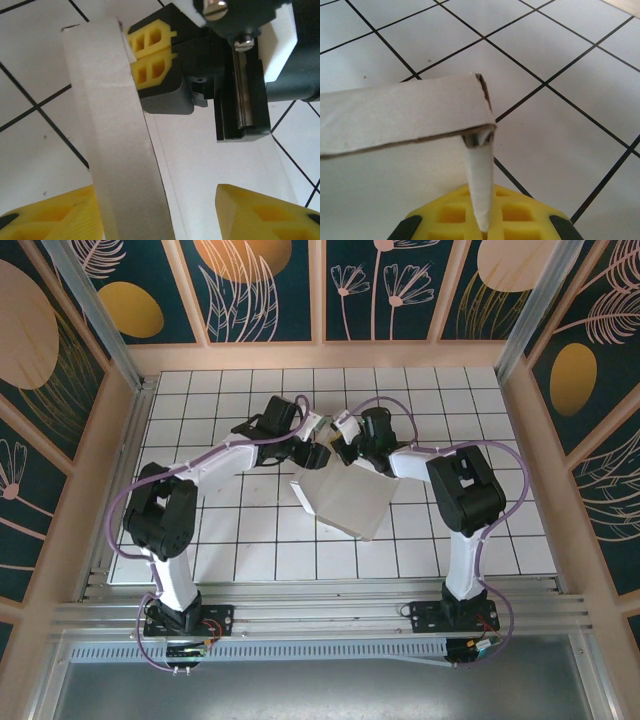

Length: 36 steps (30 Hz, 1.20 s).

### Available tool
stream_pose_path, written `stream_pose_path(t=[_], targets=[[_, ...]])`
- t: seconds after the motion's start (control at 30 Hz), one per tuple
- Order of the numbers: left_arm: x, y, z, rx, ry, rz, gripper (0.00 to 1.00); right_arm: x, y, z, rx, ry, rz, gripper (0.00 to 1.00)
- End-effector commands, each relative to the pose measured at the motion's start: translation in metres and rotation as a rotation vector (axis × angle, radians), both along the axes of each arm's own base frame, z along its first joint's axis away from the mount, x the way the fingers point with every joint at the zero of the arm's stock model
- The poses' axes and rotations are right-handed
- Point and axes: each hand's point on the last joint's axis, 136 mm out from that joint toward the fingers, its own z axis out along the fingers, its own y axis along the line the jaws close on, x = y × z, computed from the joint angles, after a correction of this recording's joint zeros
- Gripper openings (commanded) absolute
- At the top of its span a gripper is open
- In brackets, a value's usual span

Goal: Fold the paper box

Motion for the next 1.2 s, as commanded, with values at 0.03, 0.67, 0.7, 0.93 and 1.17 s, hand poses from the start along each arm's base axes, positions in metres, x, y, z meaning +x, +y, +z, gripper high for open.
stream_pose_path(t=[0.03, 0.67, 0.7, 0.93, 1.17], targets=[[0.005, 0.001, 0.09, -0.195, -0.215, 0.103, 0.67, -0.015, -0.006, -0.009, -0.026, -0.025, 0.004, 0.0], [0.02, 0.002, 0.034, -0.21, 0.221, 0.354, 0.48, -0.032, -0.003, 0.008, 0.058, -0.115, 0.056, 0.0], [0.021, -0.001, 0.03, -0.219, 0.234, 0.344, 0.48, -0.033, -0.003, 0.009, 0.06, -0.121, 0.058, 0.0], [0.021, -0.023, 0.006, -0.276, 0.321, 0.275, 0.43, -0.036, -0.002, 0.011, 0.075, -0.128, 0.074, 0.0], [0.017, -0.026, -0.011, -0.268, 0.356, 0.25, 0.33, -0.04, 0.001, 0.009, 0.086, -0.126, 0.094, 0.0]])
